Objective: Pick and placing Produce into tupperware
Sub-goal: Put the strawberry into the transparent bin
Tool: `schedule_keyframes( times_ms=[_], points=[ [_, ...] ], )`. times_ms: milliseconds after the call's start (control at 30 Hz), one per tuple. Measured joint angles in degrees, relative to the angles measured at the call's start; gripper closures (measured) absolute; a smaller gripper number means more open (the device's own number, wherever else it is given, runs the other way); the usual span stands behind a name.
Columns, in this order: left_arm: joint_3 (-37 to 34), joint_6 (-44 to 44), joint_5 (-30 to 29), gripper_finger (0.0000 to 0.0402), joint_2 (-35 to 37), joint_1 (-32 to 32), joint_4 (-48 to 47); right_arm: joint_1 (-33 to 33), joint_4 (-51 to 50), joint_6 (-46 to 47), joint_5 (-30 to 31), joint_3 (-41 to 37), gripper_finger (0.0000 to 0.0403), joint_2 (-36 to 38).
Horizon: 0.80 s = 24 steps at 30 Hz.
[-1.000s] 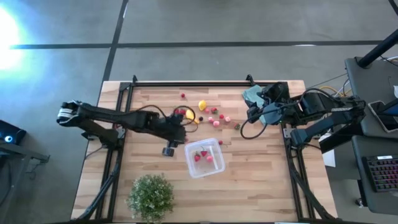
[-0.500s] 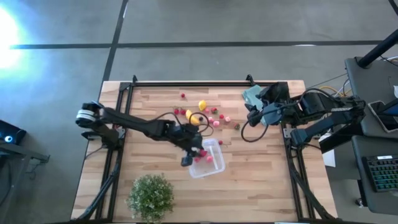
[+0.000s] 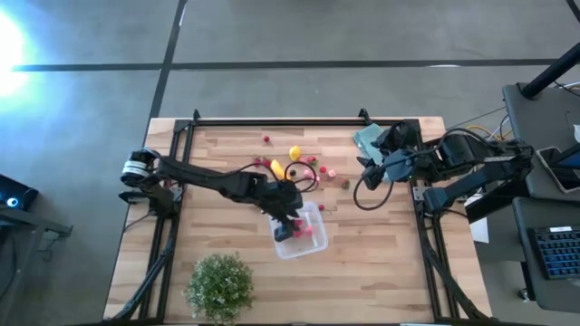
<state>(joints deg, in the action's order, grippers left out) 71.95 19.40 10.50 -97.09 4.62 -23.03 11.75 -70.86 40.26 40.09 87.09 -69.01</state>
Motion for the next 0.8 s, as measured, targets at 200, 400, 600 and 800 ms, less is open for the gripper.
schedule_keyframes(
  times_ms=[200,400,600,800],
  points=[
    [0.8,3.4,-0.2,0.0158,2.1,0.0,-5.0,0.0,-1.3,-0.5,-0.1,0.0,0.0122,0.9],
    [0.8,4.3,-4.6,0.0157,7.9,0.0,-5.1,0.0,-1.8,-1.4,0.2,0.0,0.0126,1.6],
    [0.7,4.4,-10.9,0.0157,14.5,-0.1,-6.7,0.0,-2.2,-2.0,0.5,0.0,0.0131,1.4],
    [-0.2,7.3,-13.0,0.0157,19.2,-0.6,-7.0,-0.2,-2.2,-1.8,0.5,0.0,0.0134,0.7]
  ],
)
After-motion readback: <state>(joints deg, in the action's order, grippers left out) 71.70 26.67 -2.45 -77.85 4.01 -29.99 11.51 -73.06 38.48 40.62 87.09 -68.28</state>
